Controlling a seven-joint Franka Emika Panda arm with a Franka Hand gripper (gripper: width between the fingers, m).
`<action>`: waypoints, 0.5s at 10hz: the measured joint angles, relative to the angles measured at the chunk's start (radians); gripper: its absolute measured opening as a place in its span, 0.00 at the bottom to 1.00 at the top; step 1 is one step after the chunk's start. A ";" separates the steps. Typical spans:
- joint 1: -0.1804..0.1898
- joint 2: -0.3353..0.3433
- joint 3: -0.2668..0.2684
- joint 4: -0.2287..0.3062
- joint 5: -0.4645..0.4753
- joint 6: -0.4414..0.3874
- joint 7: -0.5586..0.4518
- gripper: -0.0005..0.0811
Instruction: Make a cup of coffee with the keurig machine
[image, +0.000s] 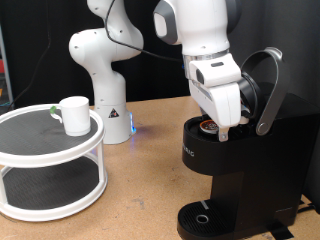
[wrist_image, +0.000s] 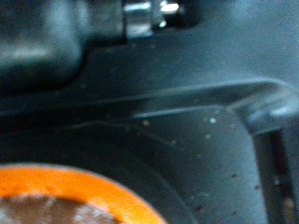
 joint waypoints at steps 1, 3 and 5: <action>0.000 0.000 0.000 0.001 0.011 0.002 -0.005 0.93; 0.000 -0.001 -0.002 0.003 0.062 0.002 -0.035 0.99; -0.004 -0.014 -0.011 0.006 0.138 0.004 -0.088 0.99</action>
